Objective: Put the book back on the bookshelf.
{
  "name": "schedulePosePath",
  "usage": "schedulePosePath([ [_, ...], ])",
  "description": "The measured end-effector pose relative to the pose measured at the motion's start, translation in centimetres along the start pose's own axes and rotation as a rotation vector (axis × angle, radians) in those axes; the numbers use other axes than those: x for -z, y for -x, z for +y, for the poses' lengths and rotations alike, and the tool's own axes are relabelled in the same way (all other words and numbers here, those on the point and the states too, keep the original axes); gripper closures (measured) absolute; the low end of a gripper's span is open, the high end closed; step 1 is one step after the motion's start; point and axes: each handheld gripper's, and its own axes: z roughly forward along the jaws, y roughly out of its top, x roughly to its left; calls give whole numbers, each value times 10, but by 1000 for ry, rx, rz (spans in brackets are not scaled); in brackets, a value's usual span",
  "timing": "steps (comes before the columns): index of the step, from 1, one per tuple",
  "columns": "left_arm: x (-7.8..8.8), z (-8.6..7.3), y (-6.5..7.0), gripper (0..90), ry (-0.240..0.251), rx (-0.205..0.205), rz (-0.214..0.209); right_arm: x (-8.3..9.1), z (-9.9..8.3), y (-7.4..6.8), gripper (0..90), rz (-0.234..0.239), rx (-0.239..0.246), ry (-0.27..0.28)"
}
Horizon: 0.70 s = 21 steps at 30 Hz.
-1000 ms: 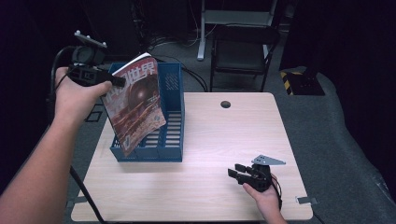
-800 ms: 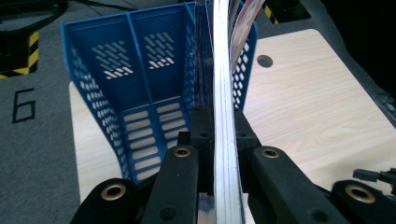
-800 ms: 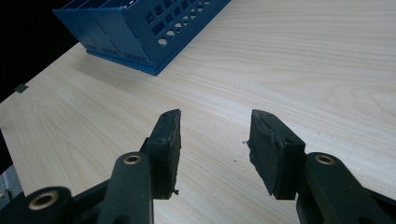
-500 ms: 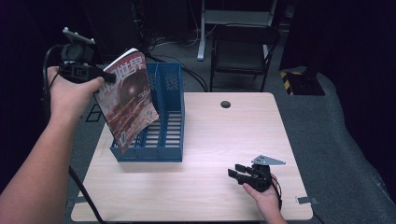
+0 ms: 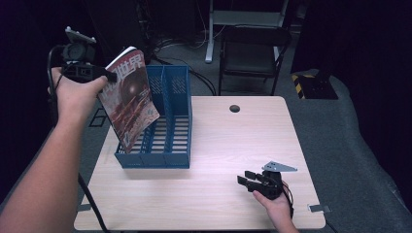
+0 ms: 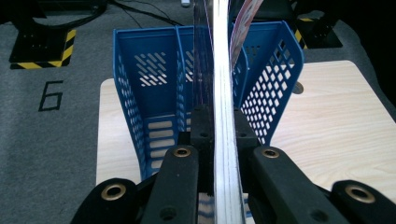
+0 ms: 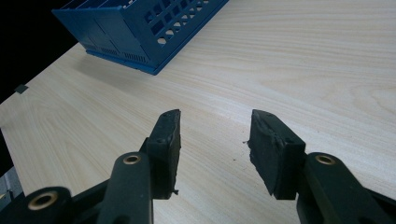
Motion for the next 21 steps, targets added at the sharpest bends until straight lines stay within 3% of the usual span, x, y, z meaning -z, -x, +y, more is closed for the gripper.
schedulePosePath([
  [13,-22,3,6,842,22,30,27,0,0,0,533,2,5,6],
  [21,-37,4,10,842,31,52,22,1,0,0,533,4,0,7],
])
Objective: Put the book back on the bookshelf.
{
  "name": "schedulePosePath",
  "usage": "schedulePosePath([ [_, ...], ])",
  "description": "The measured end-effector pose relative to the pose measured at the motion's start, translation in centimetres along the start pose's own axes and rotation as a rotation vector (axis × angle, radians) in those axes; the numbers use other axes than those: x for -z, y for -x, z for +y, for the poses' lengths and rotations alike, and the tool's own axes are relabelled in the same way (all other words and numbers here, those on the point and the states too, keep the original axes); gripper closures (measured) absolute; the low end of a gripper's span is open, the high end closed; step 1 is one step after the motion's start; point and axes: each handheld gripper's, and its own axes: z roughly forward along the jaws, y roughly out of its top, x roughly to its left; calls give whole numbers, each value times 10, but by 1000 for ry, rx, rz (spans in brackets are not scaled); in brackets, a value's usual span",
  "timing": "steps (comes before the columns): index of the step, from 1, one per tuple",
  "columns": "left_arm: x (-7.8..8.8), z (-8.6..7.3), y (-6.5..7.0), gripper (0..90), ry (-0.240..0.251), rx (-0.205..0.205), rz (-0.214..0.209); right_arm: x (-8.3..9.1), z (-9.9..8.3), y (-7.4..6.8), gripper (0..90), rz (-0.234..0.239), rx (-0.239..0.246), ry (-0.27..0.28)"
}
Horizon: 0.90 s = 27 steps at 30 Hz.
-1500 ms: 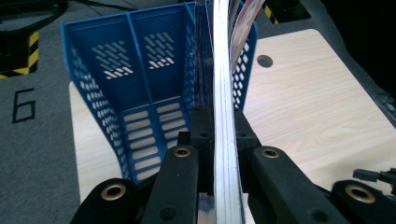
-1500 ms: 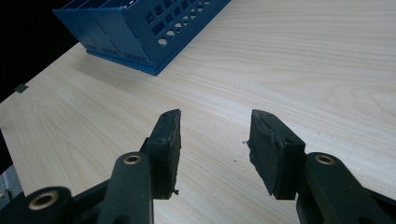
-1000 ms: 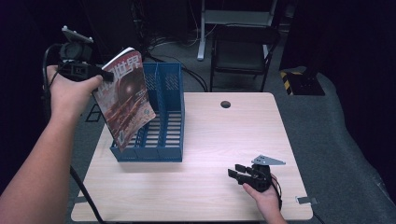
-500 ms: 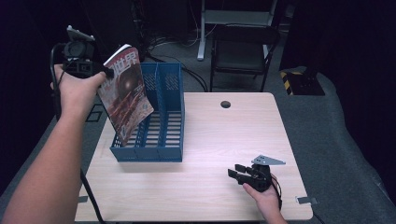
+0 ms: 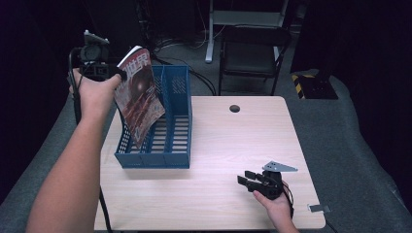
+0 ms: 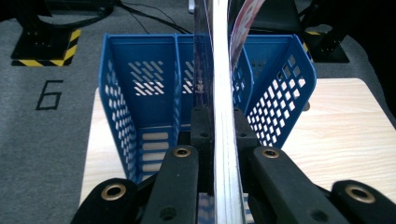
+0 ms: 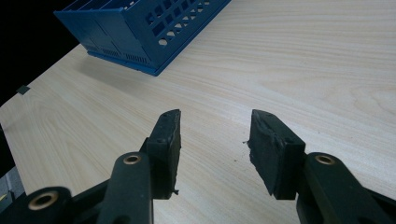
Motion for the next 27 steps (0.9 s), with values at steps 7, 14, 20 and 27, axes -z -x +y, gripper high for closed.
schedulePosePath([
  [7,-12,1,5,842,2,5,3,1,1,1,533,-1,-1,9],
  [14,-24,-1,6,842,6,20,12,1,0,1,533,-1,-5,12],
  [20,-33,-1,7,843,-6,19,21,1,0,1,533,0,-5,11],
  [27,-40,-2,5,843,2,25,29,2,0,1,534,3,-9,6],
])
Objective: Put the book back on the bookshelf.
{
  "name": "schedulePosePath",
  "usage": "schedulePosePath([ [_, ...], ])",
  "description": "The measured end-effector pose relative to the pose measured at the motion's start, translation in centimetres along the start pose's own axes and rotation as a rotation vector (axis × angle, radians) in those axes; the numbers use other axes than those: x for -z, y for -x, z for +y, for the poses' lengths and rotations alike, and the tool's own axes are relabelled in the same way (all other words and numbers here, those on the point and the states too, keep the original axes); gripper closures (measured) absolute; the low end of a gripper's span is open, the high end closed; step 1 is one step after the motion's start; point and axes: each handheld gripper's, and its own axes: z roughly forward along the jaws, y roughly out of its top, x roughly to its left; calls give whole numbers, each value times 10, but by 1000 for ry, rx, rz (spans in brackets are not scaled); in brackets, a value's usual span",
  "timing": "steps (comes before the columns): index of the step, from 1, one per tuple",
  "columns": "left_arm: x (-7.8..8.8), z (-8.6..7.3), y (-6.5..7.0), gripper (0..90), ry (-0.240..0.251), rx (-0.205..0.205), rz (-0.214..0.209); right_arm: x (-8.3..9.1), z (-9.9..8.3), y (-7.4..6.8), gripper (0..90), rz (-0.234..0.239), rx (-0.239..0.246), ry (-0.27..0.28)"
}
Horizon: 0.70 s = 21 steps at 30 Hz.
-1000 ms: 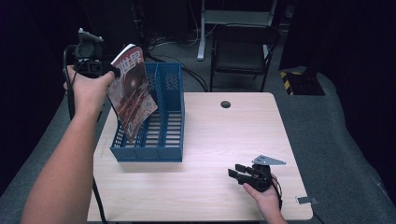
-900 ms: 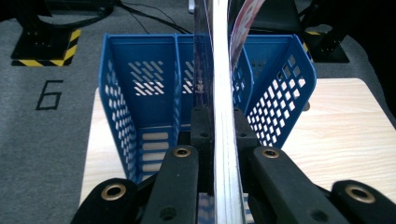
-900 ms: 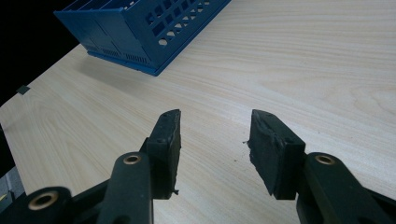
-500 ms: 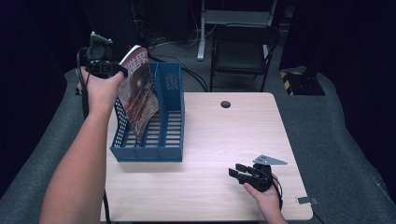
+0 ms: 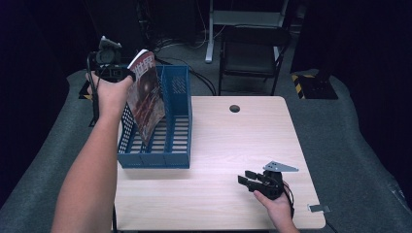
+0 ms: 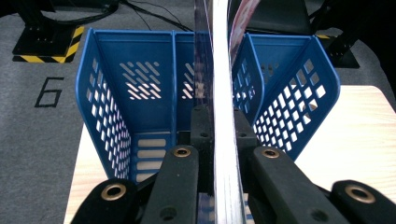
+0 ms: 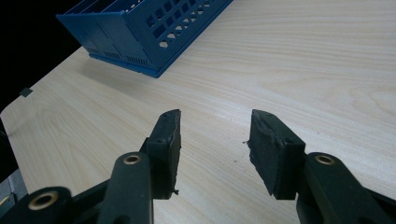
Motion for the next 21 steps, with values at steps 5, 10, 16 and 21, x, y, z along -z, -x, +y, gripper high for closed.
schedulePosePath([
  [5,-5,-3,-1,842,1,7,4,0,0,0,534,2,1,-1],
  [10,-11,-7,1,842,1,4,8,1,0,0,534,1,8,1],
  [16,-18,-12,2,842,2,-5,12,2,-1,1,534,-1,-1,2],
  [21,-23,-16,2,843,1,-1,12,2,-1,1,535,0,4,2],
])
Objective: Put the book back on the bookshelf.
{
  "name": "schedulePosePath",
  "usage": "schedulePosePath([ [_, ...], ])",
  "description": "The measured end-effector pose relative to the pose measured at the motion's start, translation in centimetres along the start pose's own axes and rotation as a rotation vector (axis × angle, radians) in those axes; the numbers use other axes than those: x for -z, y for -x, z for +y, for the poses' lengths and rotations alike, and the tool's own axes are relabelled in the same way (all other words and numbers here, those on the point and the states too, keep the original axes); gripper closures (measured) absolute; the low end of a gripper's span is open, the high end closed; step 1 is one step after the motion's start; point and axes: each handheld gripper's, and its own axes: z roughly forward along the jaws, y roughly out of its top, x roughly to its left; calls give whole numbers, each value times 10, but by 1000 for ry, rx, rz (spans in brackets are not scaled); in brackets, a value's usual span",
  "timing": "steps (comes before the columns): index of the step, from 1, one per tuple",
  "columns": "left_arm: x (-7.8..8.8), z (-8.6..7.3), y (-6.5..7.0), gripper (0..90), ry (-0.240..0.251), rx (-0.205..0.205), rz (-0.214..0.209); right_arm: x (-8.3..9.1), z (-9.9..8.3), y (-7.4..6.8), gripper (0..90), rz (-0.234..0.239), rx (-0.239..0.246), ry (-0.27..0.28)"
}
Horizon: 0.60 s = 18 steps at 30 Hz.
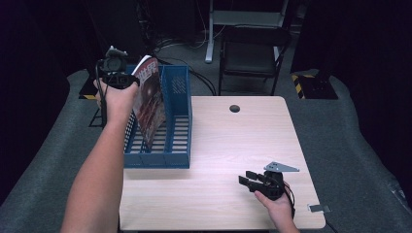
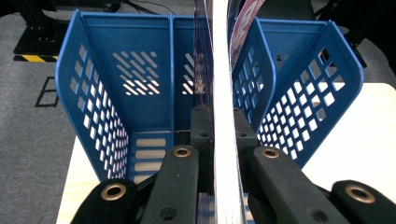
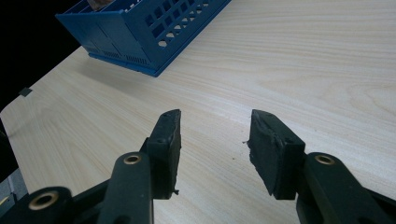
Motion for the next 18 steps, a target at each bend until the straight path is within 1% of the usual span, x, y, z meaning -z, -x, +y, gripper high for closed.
schedulePosePath([
  [6,-6,-7,-2,842,-6,-2,4,0,0,0,535,-1,1,2],
  [8,-9,-9,-3,842,-9,1,-2,0,0,0,535,0,7,-1],
  [9,-10,-10,-3,842,-4,3,-3,0,0,-1,535,0,2,-3],
  [11,-12,-11,-3,842,-11,-1,-8,-1,-1,-1,535,2,3,-4],
  [13,-14,-13,-4,842,-13,6,-10,-1,-1,-1,535,2,3,-6],
  [14,-15,-13,-4,842,-16,-1,-12,-1,-1,-1,535,1,4,-7],
  [18,-19,-17,-4,842,-20,-2,-13,-1,-1,0,535,-2,3,-7],
])
